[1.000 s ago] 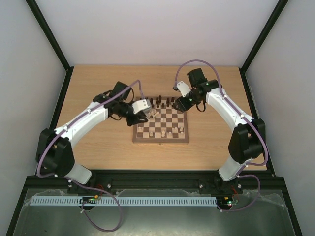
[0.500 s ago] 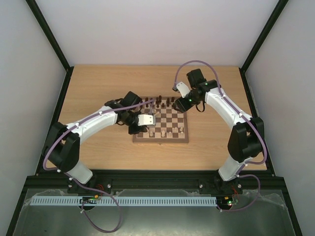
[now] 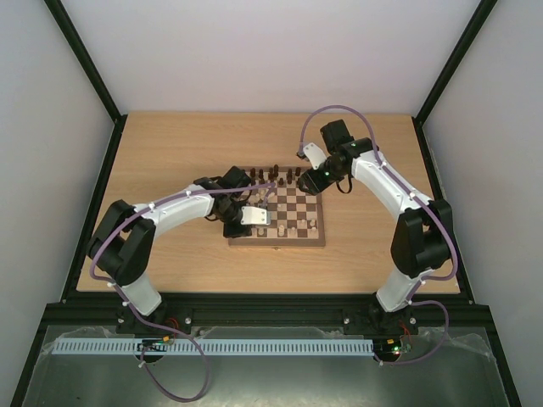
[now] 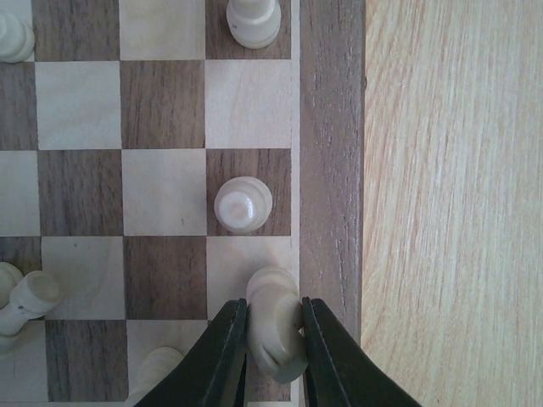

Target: Set up the chess pieces on the board

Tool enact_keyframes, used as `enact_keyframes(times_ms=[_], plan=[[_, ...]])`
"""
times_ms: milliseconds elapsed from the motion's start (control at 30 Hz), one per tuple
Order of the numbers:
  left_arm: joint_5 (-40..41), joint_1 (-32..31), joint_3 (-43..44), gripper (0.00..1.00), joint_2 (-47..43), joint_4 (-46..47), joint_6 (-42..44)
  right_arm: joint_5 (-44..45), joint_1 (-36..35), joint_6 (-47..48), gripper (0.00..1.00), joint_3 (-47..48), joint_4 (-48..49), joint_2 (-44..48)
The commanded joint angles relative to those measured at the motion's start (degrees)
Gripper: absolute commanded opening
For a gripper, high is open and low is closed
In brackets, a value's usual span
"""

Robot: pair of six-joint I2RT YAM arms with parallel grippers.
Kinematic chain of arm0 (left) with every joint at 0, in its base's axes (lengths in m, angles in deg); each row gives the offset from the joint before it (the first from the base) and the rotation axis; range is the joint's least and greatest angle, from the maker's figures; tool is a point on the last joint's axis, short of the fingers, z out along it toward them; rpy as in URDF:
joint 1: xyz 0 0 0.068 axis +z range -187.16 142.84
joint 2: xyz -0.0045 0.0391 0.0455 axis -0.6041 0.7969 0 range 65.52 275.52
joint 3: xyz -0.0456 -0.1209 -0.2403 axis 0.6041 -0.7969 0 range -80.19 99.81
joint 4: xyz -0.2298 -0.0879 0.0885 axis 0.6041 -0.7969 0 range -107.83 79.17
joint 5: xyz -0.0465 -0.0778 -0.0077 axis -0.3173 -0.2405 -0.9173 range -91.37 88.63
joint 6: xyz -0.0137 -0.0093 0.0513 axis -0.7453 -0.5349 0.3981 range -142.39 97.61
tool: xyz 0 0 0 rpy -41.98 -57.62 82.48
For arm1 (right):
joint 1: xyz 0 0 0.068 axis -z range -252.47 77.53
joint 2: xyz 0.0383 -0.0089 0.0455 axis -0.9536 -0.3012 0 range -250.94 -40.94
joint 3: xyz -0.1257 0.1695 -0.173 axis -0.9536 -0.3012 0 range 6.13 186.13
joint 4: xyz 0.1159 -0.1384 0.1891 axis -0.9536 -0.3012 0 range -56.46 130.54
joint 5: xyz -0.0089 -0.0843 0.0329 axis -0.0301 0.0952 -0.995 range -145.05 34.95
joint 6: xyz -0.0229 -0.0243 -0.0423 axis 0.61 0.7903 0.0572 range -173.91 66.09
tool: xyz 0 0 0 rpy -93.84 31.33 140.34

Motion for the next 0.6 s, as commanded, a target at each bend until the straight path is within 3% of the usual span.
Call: enact_keyframes(times_ms=[0, 567], plan=[[1.11, -0.57, -0.55, 0.05, 0.50, 0.53, -0.10, -1.29, 0.16, -0.79, 0.54, -0.48, -1.38, -1.17], [4.09, -1.92, -0.57, 0.08, 2.01, 1.93, -1.32, -1.88, 0.16, -0.93, 0.54, -0.19, -1.18, -1.52]])
